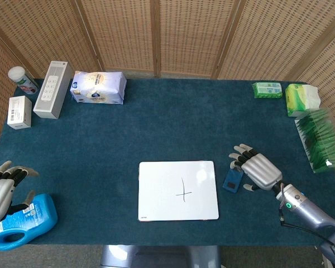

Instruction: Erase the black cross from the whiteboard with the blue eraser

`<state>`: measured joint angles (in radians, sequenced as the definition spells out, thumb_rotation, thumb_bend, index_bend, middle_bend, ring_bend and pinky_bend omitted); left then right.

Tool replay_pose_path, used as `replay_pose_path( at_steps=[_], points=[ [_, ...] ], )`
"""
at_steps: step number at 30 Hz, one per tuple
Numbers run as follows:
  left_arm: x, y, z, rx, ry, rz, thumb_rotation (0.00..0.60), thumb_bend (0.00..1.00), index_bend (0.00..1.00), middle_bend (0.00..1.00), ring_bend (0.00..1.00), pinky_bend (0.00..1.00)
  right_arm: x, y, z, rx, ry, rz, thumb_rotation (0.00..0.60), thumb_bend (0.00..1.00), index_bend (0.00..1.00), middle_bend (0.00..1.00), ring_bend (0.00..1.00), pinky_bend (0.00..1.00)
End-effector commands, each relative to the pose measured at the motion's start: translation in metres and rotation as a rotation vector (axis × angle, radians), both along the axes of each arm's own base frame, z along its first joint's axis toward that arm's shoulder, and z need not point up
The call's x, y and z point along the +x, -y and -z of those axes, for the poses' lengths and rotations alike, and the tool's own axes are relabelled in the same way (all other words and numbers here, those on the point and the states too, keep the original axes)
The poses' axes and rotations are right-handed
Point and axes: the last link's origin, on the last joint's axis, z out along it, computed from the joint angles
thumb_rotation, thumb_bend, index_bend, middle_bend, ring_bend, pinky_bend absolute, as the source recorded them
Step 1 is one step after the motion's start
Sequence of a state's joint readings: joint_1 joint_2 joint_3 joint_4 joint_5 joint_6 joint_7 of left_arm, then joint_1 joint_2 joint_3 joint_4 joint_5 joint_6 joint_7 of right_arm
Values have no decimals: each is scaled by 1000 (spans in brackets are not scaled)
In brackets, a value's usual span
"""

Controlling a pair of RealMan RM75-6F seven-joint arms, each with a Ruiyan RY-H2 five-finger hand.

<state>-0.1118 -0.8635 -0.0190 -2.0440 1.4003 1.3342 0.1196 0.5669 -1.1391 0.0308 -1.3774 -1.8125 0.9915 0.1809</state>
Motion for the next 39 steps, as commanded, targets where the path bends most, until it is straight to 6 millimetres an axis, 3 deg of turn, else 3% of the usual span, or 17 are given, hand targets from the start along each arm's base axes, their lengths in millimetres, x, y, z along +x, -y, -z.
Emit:
replay_pose_path(
  at_steps=[1, 25, 39],
  points=[
    [5, -2, -3, -10, -2, 5, 600, 490, 323, 308, 229, 93, -3, 7, 12, 31, -27, -8, 600, 78, 330, 201, 0, 142],
    [12, 0, -5, -29, 0, 4, 600, 491, 321, 307, 229, 94, -26, 23, 33, 108, -230, -90, 600, 73, 332, 204, 0, 142],
    [10, 0, -6, -27, 13, -4, 600, 490, 312, 306, 229, 95, -24, 28, 35, 117, -241, -112, 600, 68, 326, 205, 0, 146]
  ],
)
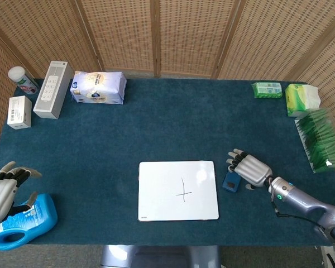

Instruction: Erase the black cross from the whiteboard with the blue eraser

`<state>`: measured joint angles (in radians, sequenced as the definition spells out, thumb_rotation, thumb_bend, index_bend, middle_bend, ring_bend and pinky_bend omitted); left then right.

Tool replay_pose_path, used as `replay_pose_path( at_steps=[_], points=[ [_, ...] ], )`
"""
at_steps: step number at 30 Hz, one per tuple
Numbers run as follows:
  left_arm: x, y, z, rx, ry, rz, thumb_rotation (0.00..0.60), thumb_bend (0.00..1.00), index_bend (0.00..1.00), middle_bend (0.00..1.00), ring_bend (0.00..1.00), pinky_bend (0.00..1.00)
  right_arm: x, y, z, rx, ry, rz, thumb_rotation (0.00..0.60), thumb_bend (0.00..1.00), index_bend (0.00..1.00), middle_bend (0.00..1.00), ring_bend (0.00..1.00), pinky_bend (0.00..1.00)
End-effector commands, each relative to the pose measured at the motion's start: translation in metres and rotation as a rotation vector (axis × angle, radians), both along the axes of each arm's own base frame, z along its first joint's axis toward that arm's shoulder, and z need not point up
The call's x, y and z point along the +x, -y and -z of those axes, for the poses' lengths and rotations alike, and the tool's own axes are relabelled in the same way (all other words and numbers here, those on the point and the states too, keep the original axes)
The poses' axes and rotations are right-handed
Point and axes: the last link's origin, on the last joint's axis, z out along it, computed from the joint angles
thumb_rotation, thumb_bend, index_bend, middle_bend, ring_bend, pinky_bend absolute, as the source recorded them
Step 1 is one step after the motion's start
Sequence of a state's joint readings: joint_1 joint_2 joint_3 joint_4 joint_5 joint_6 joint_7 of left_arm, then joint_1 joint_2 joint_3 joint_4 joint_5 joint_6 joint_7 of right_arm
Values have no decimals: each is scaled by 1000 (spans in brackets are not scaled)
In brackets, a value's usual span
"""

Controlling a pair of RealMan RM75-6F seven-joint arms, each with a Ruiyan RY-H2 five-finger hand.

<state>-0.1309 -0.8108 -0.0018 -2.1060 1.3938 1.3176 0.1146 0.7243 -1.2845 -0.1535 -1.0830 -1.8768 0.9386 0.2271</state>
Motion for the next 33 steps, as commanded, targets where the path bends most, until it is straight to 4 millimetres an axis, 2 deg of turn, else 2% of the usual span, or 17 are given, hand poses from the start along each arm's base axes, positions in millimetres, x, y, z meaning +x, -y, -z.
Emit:
replay_pose_path(
  at_steps=[1, 9, 33],
  points=[
    [-1, -1, 0, 1, 0, 0, 600, 490, 311, 306, 229, 95, 5, 1, -1, -4, 14, -16, 600, 69, 324, 205, 0, 147],
    [-1, -3, 1, -2, 2, 2, 600, 489, 310, 306, 229, 94, 9, 3, -4, -7, 12, -13, 600, 31, 304, 205, 0, 147],
    [-3, 0, 0, 2, 3, -6, 600, 490, 309, 306, 229, 95, 13, 7, 5, 8, 13, -38, 600, 9, 294, 205, 0, 147]
  ],
)
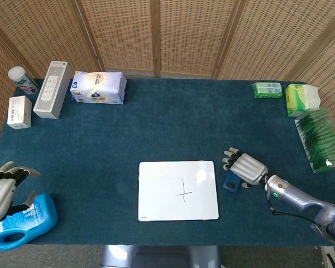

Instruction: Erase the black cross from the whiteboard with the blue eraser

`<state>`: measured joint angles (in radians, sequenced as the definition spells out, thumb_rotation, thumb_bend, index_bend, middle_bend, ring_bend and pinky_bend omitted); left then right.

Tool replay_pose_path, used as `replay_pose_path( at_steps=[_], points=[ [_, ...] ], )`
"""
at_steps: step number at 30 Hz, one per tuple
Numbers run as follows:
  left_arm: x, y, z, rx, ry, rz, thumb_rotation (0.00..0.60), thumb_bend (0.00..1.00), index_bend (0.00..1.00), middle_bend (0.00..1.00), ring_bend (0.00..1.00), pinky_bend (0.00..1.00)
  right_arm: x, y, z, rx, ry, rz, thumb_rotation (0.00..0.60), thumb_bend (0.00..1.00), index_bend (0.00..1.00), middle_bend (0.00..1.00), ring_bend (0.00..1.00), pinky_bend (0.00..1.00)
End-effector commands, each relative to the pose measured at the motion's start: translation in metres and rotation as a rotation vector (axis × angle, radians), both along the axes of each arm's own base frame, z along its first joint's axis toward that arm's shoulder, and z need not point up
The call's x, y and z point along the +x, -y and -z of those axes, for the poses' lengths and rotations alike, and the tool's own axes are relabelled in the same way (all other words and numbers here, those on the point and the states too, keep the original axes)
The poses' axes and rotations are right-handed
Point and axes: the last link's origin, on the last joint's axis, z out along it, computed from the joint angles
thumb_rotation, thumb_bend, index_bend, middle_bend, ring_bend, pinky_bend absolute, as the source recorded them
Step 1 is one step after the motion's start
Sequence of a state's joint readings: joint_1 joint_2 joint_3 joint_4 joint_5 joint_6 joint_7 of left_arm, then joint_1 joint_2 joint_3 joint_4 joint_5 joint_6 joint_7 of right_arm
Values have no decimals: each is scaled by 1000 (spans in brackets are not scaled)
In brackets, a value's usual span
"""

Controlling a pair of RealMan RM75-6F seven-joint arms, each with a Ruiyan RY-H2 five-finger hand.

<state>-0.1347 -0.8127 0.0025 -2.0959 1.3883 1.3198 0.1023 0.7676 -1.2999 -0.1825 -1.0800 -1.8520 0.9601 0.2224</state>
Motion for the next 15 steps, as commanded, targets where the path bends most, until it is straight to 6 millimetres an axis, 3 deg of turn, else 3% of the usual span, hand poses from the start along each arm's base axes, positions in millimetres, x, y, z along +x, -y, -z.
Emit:
replay_pose_path(
  at_steps=[1, 15],
  points=[
    [0, 0, 0, -1, -1, 0, 600, 490, 309, 306, 229, 96, 0, 1, 0, 2, 0, -3, 600, 9, 294, 205, 0, 147],
    [3, 2, 0, -4, 2, 6, 600, 490, 309, 306, 229, 95, -7, 0, -2, 0, -14, 3, 600, 10, 294, 205, 0, 147]
  ],
)
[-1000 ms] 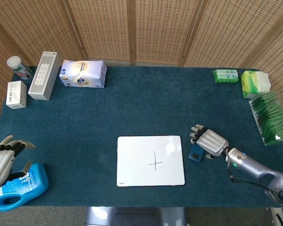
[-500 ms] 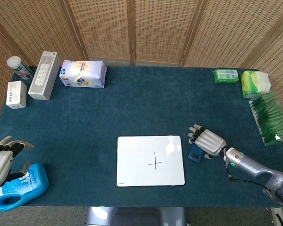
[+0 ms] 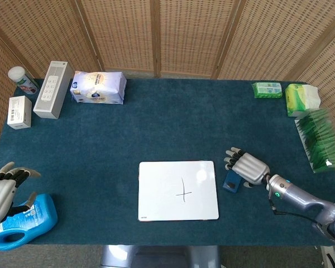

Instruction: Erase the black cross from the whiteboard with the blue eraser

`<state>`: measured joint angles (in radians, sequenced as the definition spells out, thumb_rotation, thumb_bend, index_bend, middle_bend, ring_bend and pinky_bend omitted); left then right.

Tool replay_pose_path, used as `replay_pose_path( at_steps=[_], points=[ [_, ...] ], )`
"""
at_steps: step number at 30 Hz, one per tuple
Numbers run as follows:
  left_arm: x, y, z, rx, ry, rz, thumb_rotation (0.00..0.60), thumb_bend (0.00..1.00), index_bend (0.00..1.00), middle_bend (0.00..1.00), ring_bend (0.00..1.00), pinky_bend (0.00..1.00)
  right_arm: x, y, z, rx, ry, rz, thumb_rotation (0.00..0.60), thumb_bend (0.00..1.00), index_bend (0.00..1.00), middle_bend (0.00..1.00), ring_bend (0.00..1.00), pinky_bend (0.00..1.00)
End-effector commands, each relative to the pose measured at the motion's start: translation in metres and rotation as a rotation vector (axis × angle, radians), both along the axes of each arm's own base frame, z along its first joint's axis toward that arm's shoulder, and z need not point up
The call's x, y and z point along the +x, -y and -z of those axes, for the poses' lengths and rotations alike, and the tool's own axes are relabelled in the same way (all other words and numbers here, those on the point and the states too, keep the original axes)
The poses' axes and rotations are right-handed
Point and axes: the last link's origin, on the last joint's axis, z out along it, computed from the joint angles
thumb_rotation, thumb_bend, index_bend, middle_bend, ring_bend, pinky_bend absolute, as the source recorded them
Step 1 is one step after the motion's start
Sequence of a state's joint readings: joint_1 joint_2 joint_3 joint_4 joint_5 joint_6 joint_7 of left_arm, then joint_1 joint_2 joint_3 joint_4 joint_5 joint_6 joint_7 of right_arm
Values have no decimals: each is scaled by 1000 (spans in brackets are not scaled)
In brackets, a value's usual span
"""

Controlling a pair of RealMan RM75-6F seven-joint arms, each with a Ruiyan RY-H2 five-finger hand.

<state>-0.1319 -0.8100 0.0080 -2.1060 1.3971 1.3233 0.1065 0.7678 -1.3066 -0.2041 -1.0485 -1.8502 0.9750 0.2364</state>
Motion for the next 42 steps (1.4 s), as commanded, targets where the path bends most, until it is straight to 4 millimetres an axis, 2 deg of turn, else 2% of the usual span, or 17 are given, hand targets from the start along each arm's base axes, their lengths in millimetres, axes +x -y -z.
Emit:
replay_pose_path(
  at_steps=[1, 20, 42],
  points=[
    [1, 0, 0, 0, 0, 3, 600, 490, 309, 306, 229, 96, -1, -1, 1, 2, -1, 3, 600, 11, 294, 205, 0, 147],
    [0, 2, -3, 7, 5, -1, 600, 489, 308, 306, 230, 97, 3, 2, 10, 19, 0, -6, 600, 8, 297, 206, 0, 147],
    [-2, 1, -1, 4, 6, 1, 600, 490, 305, 305, 229, 97, 0, 3, 7, 12, -14, 6, 600, 0, 355, 222, 7, 156]
  ],
)
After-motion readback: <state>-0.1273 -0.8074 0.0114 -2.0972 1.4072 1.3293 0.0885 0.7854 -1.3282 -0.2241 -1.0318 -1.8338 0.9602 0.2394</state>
